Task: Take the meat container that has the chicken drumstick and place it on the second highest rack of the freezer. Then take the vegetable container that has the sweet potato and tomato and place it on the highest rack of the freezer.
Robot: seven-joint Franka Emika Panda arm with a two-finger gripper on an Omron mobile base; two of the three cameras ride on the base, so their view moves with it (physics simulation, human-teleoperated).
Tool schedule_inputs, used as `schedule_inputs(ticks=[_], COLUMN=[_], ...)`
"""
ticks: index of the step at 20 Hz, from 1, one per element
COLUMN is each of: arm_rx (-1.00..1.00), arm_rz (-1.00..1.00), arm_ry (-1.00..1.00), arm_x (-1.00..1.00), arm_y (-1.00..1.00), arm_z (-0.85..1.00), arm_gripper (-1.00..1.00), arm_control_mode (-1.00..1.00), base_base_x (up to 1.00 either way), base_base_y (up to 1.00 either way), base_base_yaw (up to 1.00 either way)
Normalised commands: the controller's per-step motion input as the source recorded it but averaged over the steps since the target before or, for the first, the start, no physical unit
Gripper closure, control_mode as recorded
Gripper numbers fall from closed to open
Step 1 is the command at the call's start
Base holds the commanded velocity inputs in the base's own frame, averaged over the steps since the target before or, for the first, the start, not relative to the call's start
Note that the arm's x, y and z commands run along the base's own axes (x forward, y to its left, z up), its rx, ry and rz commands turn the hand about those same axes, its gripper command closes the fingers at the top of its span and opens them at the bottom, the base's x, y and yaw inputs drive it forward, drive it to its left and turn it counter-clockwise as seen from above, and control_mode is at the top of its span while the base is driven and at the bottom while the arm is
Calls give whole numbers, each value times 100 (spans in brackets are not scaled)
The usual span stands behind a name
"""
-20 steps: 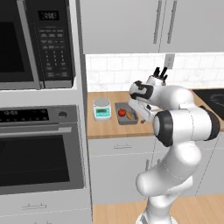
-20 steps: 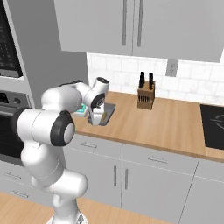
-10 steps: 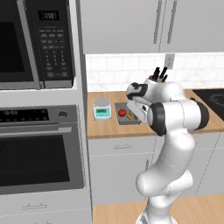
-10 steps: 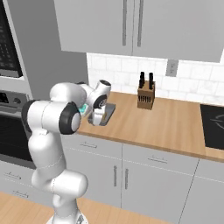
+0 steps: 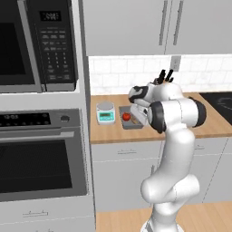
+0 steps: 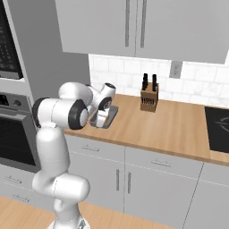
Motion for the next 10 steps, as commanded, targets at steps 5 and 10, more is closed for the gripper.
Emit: schedule_inputs(ticks=[5,10], arm_rx=[0,0], arm_rz=[0,-2], arm_ry=[0,0], arm_x=[12,15], arm_y=[14,2], arm_z=[-25,-19], arm_gripper=[-100,-100], arm_control_mode=[-100,-100], base_base_x=[0,0], base_base_y=[0,0], base_base_yaw=[0,0])
